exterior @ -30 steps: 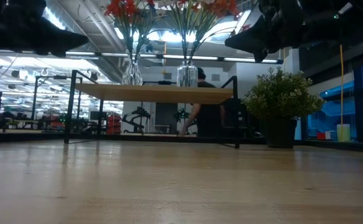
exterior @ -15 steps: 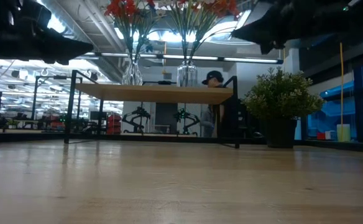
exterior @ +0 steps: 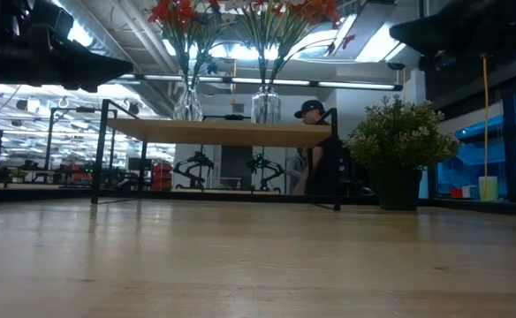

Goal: Pick and place flowers into a vace then onto a shelf
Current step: Return to Home Position

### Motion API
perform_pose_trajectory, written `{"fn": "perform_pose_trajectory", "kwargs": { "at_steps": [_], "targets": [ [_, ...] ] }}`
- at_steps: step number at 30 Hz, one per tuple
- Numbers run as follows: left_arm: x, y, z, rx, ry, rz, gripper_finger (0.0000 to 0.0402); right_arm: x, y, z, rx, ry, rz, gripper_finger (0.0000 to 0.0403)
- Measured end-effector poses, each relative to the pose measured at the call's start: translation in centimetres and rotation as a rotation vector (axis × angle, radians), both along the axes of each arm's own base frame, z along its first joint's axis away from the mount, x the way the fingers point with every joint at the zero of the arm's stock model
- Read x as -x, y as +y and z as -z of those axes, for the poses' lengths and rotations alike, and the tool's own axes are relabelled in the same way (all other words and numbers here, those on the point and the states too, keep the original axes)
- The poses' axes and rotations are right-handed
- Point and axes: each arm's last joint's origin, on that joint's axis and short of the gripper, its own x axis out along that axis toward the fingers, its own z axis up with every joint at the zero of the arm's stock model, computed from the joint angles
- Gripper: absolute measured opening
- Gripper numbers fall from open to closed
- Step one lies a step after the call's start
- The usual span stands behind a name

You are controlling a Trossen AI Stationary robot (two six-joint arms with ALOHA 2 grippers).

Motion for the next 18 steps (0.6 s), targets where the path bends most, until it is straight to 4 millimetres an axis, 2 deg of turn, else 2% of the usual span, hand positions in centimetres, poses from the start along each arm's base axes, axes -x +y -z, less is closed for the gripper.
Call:
{"fn": "perform_pose_trajectory", "kwargs": {
  "at_steps": [8, 18],
  "targets": [
    [0.0, 0.0, 0.0, -0.026, 0.009, -0.007, 0.0003, 2.7, 0.1, 1.4, -0.019, -0.034, 0.003, 0.0],
    [0.0, 0.0, 0.3, -0.026, 0.04, -0.01, 0.0003, 3.0, 0.1, 4.7, -0.006, -0.03, 0.007, 0.0]
  ]
}}
